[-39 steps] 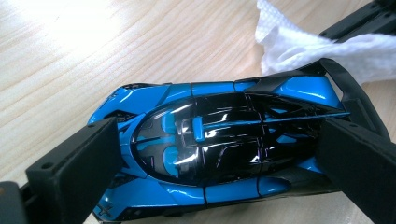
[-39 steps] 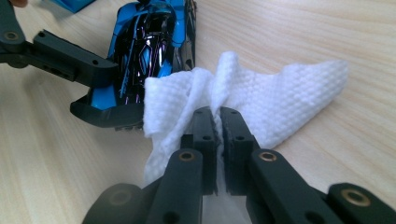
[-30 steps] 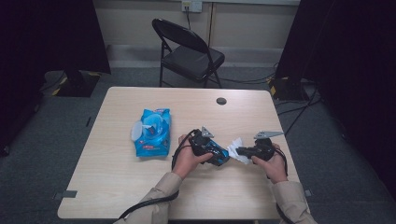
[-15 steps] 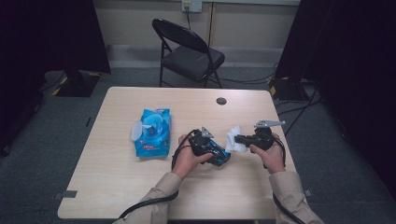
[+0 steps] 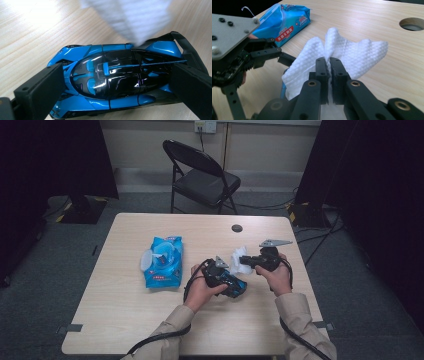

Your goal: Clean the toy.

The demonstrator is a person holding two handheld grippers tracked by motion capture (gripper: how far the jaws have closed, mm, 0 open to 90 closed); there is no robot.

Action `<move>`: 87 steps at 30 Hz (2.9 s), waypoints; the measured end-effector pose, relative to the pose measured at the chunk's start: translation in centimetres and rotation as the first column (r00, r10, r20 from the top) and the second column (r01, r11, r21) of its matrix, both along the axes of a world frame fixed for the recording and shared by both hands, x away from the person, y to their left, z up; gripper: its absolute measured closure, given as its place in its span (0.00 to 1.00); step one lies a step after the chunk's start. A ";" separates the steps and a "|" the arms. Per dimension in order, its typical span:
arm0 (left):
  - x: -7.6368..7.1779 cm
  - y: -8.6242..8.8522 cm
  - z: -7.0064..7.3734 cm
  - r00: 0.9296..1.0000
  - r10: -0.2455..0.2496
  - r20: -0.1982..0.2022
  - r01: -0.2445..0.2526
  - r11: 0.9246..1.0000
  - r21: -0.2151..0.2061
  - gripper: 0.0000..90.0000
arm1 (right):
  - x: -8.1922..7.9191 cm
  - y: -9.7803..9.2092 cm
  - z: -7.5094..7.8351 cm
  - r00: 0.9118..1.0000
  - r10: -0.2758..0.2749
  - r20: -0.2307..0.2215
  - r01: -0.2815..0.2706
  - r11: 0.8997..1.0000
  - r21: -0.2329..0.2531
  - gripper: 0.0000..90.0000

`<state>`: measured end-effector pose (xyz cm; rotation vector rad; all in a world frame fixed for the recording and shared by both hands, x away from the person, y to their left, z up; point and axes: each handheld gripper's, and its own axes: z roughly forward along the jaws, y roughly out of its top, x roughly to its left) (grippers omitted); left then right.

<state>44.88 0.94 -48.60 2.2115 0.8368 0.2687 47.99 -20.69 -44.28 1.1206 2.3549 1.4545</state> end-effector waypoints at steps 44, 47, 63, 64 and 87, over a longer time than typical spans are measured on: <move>-0.1 0.1 -0.1 1.000 0.000 0.013 0.000 1.000 -0.014 0.00 | 3.1 7.1 -4.6 1.000 0.003 -0.013 -0.006 0.969 -0.247 0.96; -0.1 0.1 -0.1 1.000 -0.001 0.009 0.001 1.000 -0.012 0.00 | 3.1 7.1 -4.7 1.000 0.006 -0.015 -0.009 0.968 -0.251 0.96; -0.1 0.1 -0.1 1.000 -0.002 0.010 0.003 1.000 -0.017 0.00 | 2.9 6.6 -4.9 1.000 0.022 -0.017 -0.025 0.969 -0.247 0.96; -0.1 0.1 -0.1 1.000 -0.003 0.010 0.003 1.000 -0.017 0.00 | 2.9 6.5 -5.0 1.000 0.023 -0.017 -0.026 0.969 -0.245 0.96; -0.1 0.2 -0.2 1.000 -0.005 0.019 0.005 1.000 -0.015 0.00 | 1.9 4.7 -5.5 0.999 0.032 -0.033 -0.040 0.967 -0.252 0.96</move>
